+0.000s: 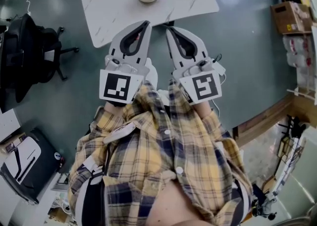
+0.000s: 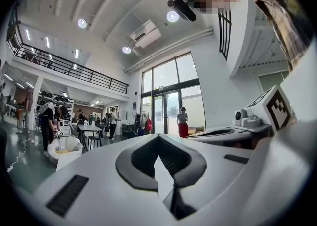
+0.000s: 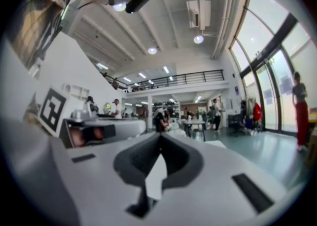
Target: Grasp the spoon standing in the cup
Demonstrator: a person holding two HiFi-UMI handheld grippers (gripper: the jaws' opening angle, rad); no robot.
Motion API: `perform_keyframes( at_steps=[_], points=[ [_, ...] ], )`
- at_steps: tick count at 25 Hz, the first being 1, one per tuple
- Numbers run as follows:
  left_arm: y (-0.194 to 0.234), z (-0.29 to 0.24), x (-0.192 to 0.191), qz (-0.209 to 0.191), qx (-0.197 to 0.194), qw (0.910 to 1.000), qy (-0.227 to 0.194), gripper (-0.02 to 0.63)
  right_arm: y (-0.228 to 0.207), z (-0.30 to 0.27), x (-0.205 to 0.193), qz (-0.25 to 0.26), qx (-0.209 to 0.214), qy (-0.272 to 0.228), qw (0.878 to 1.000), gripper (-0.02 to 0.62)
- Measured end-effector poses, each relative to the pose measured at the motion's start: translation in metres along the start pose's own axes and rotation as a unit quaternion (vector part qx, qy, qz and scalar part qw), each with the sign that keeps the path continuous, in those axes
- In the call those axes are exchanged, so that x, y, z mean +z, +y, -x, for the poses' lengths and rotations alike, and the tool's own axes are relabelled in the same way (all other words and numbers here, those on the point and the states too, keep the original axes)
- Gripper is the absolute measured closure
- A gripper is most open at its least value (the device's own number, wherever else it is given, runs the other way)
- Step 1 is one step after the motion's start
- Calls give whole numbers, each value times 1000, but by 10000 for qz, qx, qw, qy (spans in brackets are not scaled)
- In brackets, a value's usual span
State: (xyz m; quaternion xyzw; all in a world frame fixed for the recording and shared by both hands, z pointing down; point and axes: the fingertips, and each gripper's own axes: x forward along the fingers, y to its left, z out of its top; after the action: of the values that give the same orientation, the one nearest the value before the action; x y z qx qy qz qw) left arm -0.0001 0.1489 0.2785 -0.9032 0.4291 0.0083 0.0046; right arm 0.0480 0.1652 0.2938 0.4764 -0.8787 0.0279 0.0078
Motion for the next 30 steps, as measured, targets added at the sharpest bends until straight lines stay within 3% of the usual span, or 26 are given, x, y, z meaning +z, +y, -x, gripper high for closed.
perform_keyframes(
  at_steps=[11,23,30],
  points=[
    [85,-40,1,-38,35,10000,-41,592,-22,-91,6,61,-42,10,10000,565],
    [111,-45,-22,156,26,9997,175,592,-48,-117,-5,-107,-274,184,9994,565],
    [130,-78,-22,155,377,9991,104,592,-81,-151,-4,-23,74,198,9998,565]
  ],
)
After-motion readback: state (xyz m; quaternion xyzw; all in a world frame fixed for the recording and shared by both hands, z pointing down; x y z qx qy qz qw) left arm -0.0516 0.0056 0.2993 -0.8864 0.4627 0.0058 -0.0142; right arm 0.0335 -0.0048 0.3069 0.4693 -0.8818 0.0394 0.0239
